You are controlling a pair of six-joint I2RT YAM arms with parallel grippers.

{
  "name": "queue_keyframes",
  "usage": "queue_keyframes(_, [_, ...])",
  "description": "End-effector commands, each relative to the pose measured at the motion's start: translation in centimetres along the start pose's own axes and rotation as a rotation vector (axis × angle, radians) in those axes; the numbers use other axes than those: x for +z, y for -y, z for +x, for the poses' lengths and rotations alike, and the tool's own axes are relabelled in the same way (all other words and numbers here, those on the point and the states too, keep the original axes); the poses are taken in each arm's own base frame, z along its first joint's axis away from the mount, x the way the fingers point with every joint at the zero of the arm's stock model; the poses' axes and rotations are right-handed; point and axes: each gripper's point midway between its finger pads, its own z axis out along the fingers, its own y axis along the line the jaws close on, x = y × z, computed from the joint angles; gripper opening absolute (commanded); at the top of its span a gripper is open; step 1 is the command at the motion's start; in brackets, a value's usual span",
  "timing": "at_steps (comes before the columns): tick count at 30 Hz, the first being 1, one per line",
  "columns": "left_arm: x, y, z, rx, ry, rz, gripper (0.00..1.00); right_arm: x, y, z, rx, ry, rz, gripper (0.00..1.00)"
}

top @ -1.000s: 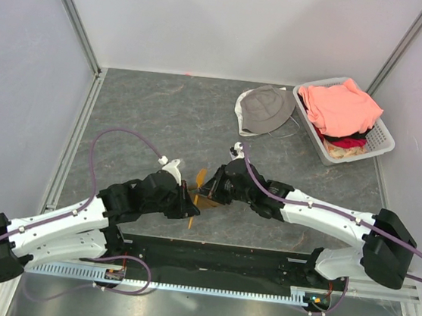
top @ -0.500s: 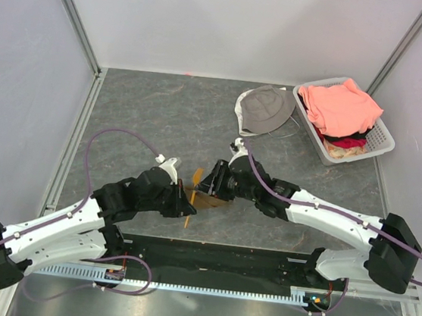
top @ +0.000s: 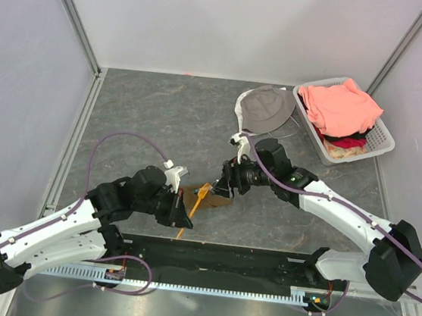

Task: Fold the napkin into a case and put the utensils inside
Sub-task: Pass from the left arm to the right

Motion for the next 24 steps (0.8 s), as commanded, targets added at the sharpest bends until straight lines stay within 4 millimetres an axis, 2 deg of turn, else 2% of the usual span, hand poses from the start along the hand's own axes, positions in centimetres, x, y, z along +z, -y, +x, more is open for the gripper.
queue_keyframes(1, [-0.9, 2.5, 0.9, 0.105, -0.073, 0.143, 0.02, -0.4, -4.3, 0.1, -0.185, -0.034, -0.282, 0.67])
queue_keyframes(3, [-0.9, 2.8, 0.9, 0.114, -0.075, 0.159, 0.02, -0.5, -5.3, 0.3, -0.188, -0.039, -0.355, 0.61])
queue_keyframes(12, [-0.8, 3.7, 1.3, 0.142, -0.104, 0.222, 0.02, -0.2, -5.9, 1.4, -0.175, -0.085, -0.436, 0.25])
queue_keyframes(13, [-0.8, 3.7, 1.2, 0.145, -0.104, 0.223, 0.02, -0.1, -5.8, 1.4, -0.176, -0.084, -0.431, 0.16])
queue_keyframes(16, [-0.9, 3.9, 0.9, 0.143, -0.096, 0.217, 0.02, -0.2, -5.7, 1.6, -0.178, -0.085, -0.431, 0.00])
queue_keyframes(18, [-1.0, 3.7, 0.4, 0.122, -0.082, 0.176, 0.04, -0.1, -5.2, 1.5, -0.167, -0.077, -0.399, 0.00])
queue_keyframes(19, [-0.9, 2.7, -0.4, 0.105, -0.045, 0.106, 0.21, 0.2, -4.2, 1.3, -0.158, -0.056, -0.332, 0.00])
queue_keyframes(20, [-1.1, 1.5, -0.3, 0.074, -0.044, 0.029, 0.30, 0.3, -3.5, 1.2, -0.133, -0.047, -0.280, 0.00])
queue_keyframes(21, [-1.6, 1.2, -1.3, 0.045, -0.005, -0.019, 0.37, 0.2, -2.5, 1.0, -0.111, -0.029, -0.229, 0.00])
queue_keyframes(22, [-1.8, -0.1, -2.4, 0.021, 0.058, -0.102, 0.45, 0.1, -1.5, 1.4, -0.084, -0.021, -0.185, 0.00])
queue_keyframes(23, [-2.3, -0.6, -3.2, -0.006, 0.101, -0.137, 0.47, 0.0, -0.5, 1.4, -0.038, -0.008, -0.139, 0.00])
queue_keyframes(24, [-2.9, -2.0, -4.1, -0.063, 0.162, -0.225, 0.47, -0.3, 1.0, 1.1, 0.001, 0.014, -0.095, 0.00])
